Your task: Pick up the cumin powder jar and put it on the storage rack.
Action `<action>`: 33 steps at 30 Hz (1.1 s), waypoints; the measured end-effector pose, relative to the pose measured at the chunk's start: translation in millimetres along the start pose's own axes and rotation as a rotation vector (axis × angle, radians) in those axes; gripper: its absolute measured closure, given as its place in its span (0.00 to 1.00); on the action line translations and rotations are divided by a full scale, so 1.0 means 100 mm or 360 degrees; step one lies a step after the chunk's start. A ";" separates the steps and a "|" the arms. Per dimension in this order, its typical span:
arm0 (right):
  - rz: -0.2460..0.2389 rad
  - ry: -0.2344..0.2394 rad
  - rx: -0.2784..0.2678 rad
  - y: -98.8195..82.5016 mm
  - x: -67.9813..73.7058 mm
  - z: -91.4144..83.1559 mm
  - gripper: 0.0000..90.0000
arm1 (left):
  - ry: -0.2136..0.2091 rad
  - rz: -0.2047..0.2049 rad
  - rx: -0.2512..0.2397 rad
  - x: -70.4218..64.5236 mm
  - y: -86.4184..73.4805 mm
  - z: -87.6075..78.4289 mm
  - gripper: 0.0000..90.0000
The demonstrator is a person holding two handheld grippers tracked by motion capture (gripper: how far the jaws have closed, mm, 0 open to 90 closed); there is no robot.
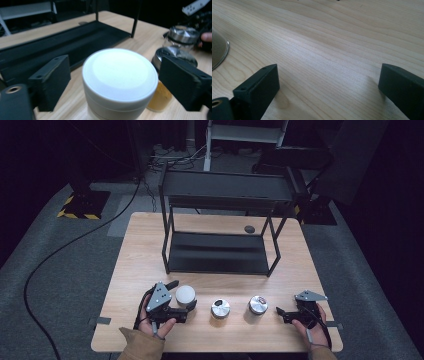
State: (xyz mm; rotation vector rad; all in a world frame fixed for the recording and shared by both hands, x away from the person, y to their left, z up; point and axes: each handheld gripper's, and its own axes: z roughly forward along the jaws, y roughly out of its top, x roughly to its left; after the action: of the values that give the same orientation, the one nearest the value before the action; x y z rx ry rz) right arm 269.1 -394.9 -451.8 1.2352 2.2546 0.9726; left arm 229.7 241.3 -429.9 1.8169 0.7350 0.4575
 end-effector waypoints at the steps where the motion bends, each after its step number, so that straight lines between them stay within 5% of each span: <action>1: 0.0000 0.0000 0.0000 0.00 0.00 0.00 0.04 | 0.0012 0.0008 0.0019 -0.01 0.01 0.01 0.17; 8: 0.0000 -0.0001 0.0000 0.00 0.00 0.00 0.04 | 0.0020 0.0021 0.0071 -0.03 0.03 0.05 0.36; 20: 0.0001 -0.0002 -0.0001 0.00 0.00 0.00 0.04 | 0.0038 0.0021 0.0135 -0.05 0.16 0.08 0.37; 33: 0.0002 -0.0003 -0.0001 0.00 0.00 0.00 0.04 | 0.0040 0.0022 0.0122 -0.01 0.36 0.04 0.37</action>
State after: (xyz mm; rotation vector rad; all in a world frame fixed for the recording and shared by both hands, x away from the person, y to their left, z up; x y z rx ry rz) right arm 268.7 -394.8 -451.8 1.2364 2.2524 0.9725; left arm 241.0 229.0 -398.1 1.8920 0.7666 0.4675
